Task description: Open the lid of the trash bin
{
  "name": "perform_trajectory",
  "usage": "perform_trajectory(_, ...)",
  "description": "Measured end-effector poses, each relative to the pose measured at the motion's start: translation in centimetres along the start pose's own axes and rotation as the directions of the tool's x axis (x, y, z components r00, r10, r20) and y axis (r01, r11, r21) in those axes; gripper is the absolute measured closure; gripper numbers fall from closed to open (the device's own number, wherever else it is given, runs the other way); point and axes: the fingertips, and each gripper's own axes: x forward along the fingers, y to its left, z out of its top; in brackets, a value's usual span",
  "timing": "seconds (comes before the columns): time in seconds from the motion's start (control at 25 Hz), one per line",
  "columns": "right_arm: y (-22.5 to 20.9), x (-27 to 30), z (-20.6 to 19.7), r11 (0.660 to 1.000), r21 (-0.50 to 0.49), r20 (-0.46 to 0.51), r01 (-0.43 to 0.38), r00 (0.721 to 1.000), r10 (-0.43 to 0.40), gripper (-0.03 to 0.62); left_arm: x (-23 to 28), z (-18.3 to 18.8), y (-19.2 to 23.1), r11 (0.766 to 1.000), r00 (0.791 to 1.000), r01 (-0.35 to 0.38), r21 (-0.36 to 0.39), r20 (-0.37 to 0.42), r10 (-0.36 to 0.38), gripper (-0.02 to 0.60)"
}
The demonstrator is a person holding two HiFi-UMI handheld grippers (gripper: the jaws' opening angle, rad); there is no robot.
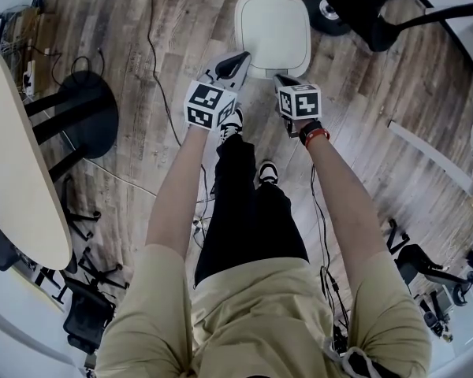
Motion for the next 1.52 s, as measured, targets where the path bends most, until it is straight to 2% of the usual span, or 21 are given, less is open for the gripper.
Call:
perform_trajectory(0.96,0.5,0.8,-0.6,1.0,-0.014,-0.036,0.025,0.999,-0.025,0.58,-0.9,0.0,1.6,1.0,1.0,0.001,0.017,0.003,-0.001,0.558)
perform_trajectory(1.52,0.5,1.3,-0.8,0.999,-0.041,-0.03,0.002,1.0,-0.003,0.58,-1.4,0.6,2.4,1.0,1.0,-0.01,0.022,0.011,0.01,0.558)
